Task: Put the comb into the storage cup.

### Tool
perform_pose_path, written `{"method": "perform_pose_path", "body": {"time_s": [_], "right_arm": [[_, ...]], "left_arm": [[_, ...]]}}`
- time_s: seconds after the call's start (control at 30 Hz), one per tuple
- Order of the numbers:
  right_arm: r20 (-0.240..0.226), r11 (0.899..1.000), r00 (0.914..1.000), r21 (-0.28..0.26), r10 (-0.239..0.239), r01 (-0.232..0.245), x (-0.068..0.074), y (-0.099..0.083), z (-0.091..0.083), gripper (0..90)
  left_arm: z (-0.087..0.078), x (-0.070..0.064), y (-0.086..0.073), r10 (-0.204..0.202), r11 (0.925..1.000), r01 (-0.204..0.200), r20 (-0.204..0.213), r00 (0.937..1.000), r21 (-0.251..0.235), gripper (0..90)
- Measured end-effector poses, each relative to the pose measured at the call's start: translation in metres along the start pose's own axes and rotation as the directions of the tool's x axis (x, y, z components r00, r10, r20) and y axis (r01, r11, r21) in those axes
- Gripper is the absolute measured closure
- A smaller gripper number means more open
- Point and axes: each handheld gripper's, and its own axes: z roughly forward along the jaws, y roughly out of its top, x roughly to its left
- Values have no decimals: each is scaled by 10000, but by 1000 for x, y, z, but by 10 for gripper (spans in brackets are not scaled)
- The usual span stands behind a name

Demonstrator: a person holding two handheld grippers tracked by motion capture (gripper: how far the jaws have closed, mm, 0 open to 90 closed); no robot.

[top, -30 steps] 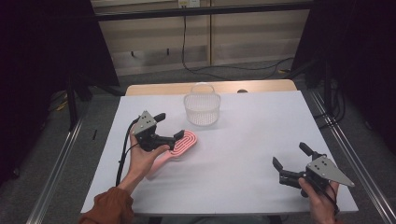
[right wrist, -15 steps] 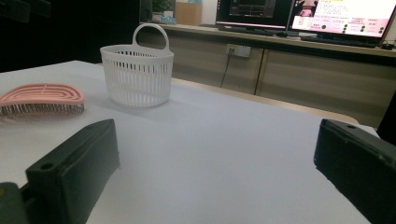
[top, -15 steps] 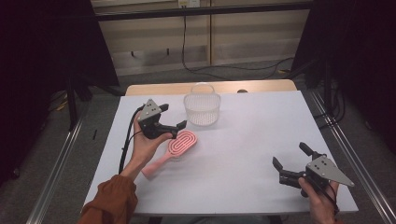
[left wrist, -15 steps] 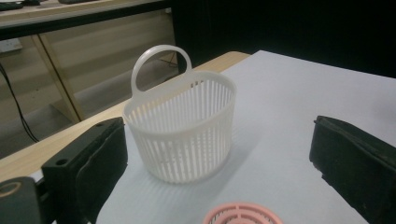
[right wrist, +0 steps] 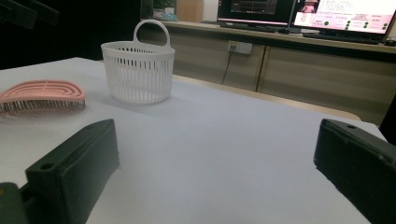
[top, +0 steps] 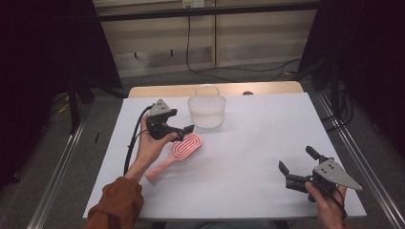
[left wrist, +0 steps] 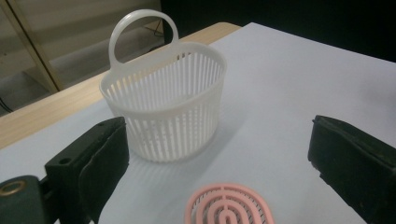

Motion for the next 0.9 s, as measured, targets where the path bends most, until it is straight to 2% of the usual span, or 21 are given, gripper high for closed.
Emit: {"method": "perform_pose_path", "body": {"time_s": [0.07,0.1,0.2,0.33,0.37,0.43,0.5,0.53,0.57,0.67,0.7,0.73,0.8,0.9], "right_arm": [[-35,10000,10000,-1,-6,6,0,0,0,0],[-38,10000,10000,-10,-2,2,0,0,0,0],[-43,10000,10000,-2,-3,3,0,0,0,0],[-40,10000,10000,5,-6,6,0,0,0,0],[-35,10000,10000,10,3,-3,0,0,0,0],[-47,10000,10000,9,0,0,0,0,0,0],[-61,10000,10000,14,8,-7,0,0,0,0],[-53,10000,10000,19,9,-9,1,0,0,0],[-48,10000,10000,16,-4,4,1,0,0,0],[-50,10000,10000,19,-1,1,1,0,0,0],[-59,10000,10000,10,-3,3,1,0,0,0],[-65,10000,10000,14,-7,7,1,0,0,0],[-68,10000,10000,13,-4,4,1,0,0,0],[-5,10000,10000,30,-27,27,1,0,0,0]], "left_arm": [[2,3,-2,-167,9986,166,14,9999,503,53],[2,3,-2,-167,9986,166,14,9999,503,54],[6,7,-5,-401,9917,384,116,9991,1225,66],[6,10,-5,-690,9897,634,396,9968,1281,63],[5,12,-4,-650,9877,576,466,9968,1451,57],[5,13,-2,-510,9829,445,322,9982,1786,51],[6,12,0,-240,9747,205,131,9996,2224,37],[7,11,1,-88,9678,79,24,10000,2515,38],[8,10,1,70,9595,-107,141,9999,2815,43],[11,9,1,-237,9449,108,356,9991,3272,42],[11,8,1,-236,9434,108,349,9991,3315,42],[12,6,1,24,9333,-112,251,9997,3590,43],[13,4,1,90,9314,-159,208,9997,3636,45],[18,2,0,453,9060,-412,2,9990,4213,45]]}}
